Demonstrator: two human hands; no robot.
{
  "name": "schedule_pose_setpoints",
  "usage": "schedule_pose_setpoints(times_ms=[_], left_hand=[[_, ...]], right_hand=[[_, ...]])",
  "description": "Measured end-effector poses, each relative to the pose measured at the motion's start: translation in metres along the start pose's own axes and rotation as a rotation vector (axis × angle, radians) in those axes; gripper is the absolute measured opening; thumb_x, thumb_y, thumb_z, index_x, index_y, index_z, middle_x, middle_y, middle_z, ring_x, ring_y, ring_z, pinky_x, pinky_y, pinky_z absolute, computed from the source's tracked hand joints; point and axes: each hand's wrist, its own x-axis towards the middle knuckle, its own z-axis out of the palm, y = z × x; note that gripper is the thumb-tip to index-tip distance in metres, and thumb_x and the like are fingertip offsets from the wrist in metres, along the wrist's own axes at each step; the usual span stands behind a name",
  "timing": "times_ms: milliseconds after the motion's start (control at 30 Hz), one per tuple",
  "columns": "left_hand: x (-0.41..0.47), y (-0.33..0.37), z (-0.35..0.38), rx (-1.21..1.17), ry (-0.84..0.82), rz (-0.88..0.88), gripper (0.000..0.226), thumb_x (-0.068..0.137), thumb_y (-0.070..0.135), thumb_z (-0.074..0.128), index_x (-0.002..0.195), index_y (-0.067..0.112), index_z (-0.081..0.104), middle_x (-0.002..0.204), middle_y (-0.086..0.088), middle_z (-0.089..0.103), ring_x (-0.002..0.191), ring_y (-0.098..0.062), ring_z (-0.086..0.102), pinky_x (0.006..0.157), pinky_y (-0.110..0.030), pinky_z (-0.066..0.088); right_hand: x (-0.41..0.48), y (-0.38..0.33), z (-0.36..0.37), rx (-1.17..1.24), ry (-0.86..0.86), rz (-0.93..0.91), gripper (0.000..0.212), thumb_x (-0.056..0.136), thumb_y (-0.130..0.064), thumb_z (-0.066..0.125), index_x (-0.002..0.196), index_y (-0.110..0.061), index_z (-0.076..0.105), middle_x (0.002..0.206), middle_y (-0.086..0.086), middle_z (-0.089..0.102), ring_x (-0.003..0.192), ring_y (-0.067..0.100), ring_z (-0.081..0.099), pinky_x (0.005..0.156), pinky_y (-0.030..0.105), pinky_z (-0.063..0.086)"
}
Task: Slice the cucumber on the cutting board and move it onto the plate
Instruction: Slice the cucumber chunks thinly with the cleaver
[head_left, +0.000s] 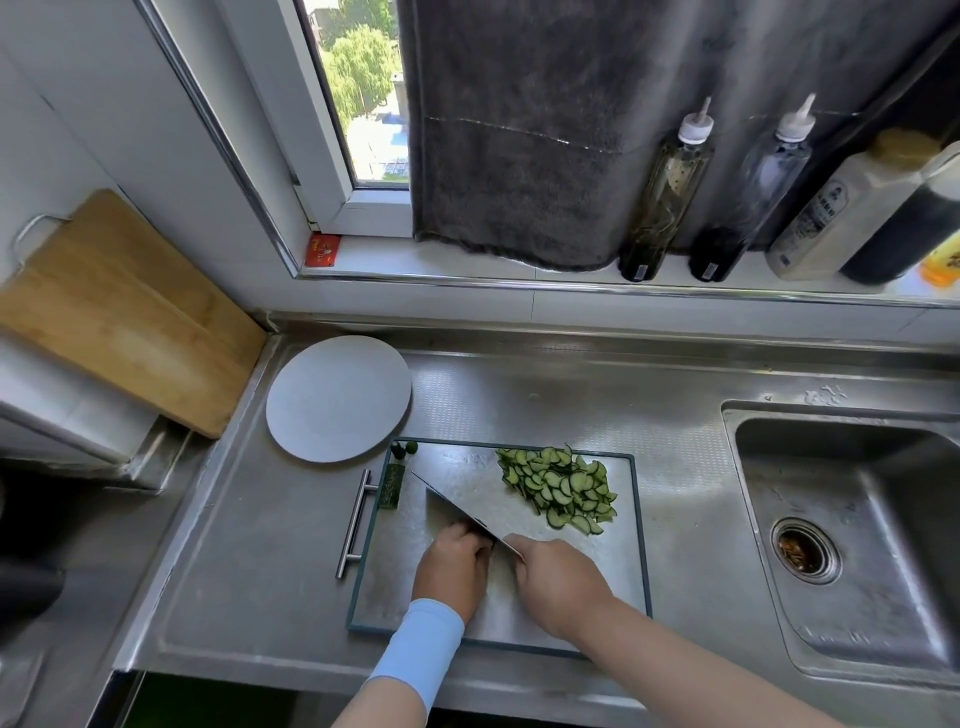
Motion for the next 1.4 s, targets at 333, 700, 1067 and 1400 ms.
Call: schedule_pose_setpoints(times_ms=[333, 700, 1067, 1400], left_hand=[[-0.002, 0.006, -0.006, 0.036, 0.026, 0.060, 0.019, 0.062, 0.003, 0.082, 0.069, 0.019, 0.075, 0.080, -0.001, 0.069, 0.067, -0.023, 0.065, 0.054, -0.024, 0.053], [-0.001, -0.004, 0.004, -0.021, 0.032, -0.006, 0.007, 0.077, 0.014, 0.074, 0.077, 0.020, 0.076, 0.086, 0.000, 0.068, 0.077, -0.021, 0.063, 0.065, -0.029, 0.054], [-0.004, -0.002, 0.005, -0.041, 0.073, 0.002, 0.012, 0.070, 0.010, 0.081, 0.075, 0.020, 0.077, 0.080, 0.003, 0.067, 0.070, -0.018, 0.063, 0.060, -0.019, 0.048], [-0.004, 0.001, 0.000, -0.016, 0.108, 0.069, 0.019, 0.063, 0.007, 0.086, 0.071, 0.021, 0.075, 0.078, 0.004, 0.069, 0.065, -0.016, 0.064, 0.056, -0.016, 0.047]], right_hand=[[-0.033, 0.013, -0.001, -0.025, 0.064, -0.045, 0.025, 0.100, -0.024, 0.035, 0.115, -0.031, 0.053, 0.081, 0.000, 0.063, 0.074, 0.025, 0.055, 0.062, 0.036, 0.040], [-0.024, 0.011, -0.003, -0.028, -0.028, -0.007, 0.028, 0.097, -0.018, 0.036, 0.114, -0.029, 0.055, 0.084, 0.002, 0.064, 0.078, 0.027, 0.057, 0.066, 0.036, 0.046], [-0.003, -0.002, 0.001, -0.055, -0.015, -0.011, 0.037, 0.098, -0.023, 0.035, 0.128, -0.033, 0.056, 0.102, 0.006, 0.070, 0.092, 0.030, 0.062, 0.076, 0.038, 0.053], [-0.040, 0.019, -0.001, -0.029, 0.018, -0.010, 0.023, 0.098, -0.023, 0.036, 0.112, -0.031, 0.053, 0.080, 0.003, 0.065, 0.075, 0.025, 0.058, 0.070, 0.040, 0.050]])
